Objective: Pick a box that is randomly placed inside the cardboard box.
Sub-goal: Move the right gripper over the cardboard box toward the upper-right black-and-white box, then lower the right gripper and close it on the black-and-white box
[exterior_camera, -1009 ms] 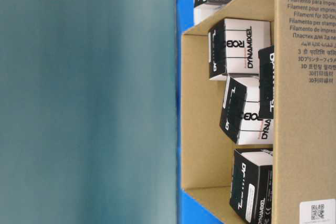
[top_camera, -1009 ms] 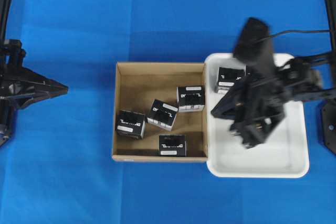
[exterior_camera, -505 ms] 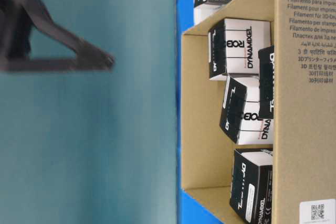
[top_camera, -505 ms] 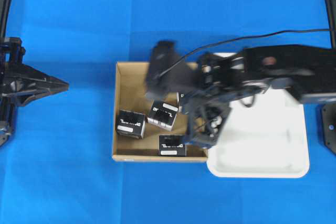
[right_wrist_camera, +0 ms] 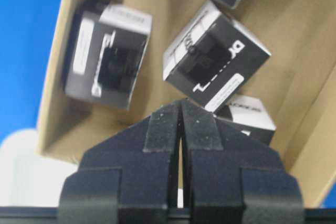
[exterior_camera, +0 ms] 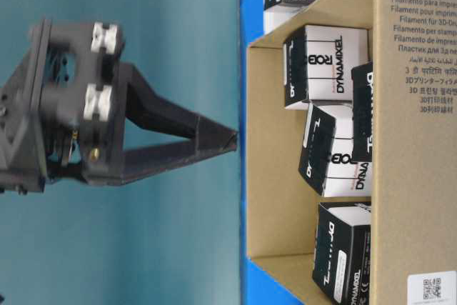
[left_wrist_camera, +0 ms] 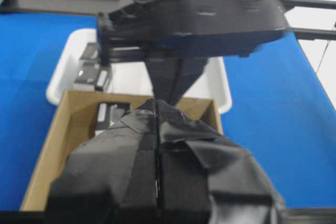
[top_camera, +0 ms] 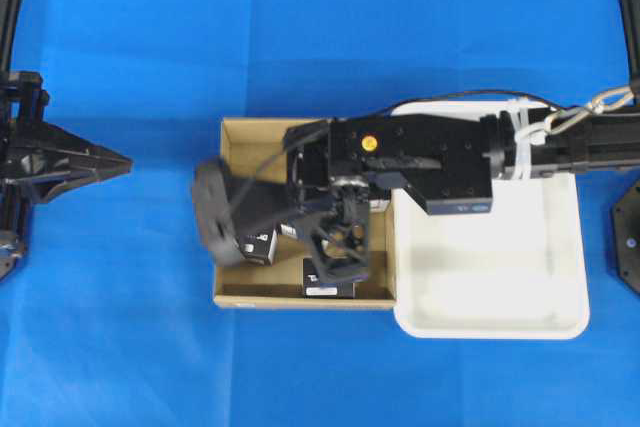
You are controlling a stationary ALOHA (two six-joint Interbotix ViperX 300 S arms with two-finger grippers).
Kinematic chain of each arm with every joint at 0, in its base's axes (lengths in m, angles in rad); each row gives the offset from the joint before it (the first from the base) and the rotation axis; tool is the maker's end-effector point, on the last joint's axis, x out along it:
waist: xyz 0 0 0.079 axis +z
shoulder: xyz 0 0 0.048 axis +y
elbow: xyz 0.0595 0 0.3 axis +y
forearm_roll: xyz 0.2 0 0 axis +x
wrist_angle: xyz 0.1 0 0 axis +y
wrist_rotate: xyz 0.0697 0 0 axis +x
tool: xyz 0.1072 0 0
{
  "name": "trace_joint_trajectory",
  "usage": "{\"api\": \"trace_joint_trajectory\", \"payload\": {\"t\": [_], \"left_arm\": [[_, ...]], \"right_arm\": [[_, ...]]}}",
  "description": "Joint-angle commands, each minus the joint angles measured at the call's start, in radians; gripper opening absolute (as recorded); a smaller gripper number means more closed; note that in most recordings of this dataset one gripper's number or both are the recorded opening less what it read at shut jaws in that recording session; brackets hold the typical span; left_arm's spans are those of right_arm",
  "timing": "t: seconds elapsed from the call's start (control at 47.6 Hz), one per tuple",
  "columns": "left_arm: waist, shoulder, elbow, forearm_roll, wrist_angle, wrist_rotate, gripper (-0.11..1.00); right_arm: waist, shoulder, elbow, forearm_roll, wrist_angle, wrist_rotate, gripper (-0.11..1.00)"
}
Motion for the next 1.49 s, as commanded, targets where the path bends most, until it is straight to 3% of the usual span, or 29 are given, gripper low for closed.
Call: {"api": "trace_joint_trajectory", "payload": {"t": [0.0,0.084,0.189,0.42,0.526,0.736,0.904,1.177,1.472], "left_arm": [[0.002,0.006,-0.02,0.003,-0.005,-0.002,-0.07],[0.002,0.009,-0.02,0.003,-0.005,0.0,-0.07],[0.002,0.012,-0.02,0.002,-0.003,0.0,-0.07],[-0.003,0.012,-0.02,0.003,-0.005,0.0,-0.07],[-0.003,0.012,-0.02,0.003,-0.005,0.0,-0.07],[-0.005,0.015,-0.018,0.002,-0.005,0.0,-0.07],[-0.005,0.015,-0.018,0.003,-0.005,0.0,-0.07],[-0.009,0.015,-0.014,0.002,-0.005,0.0,-0.07],[-0.015,0.014,-0.012,0.003,-0.005,-0.002,-0.07]], "right_arm": [[-0.035,0.009,-0.008,0.006,-0.018,0.095,0.02],[-0.055,0.006,0.008,0.015,-0.04,0.167,0.06],[-0.069,0.0,0.038,0.02,-0.074,0.187,0.21],[-0.064,-0.014,0.1,0.04,-0.172,0.225,0.85],[-0.064,-0.008,0.106,0.049,-0.19,0.247,1.0],[-0.072,0.023,0.112,0.058,-0.229,0.31,1.0],[-0.072,0.063,0.112,0.086,-0.233,0.313,1.0],[-0.08,0.103,0.13,0.081,-0.265,0.307,1.0],[-0.081,0.12,0.189,0.069,-0.374,0.316,1.0]]}}
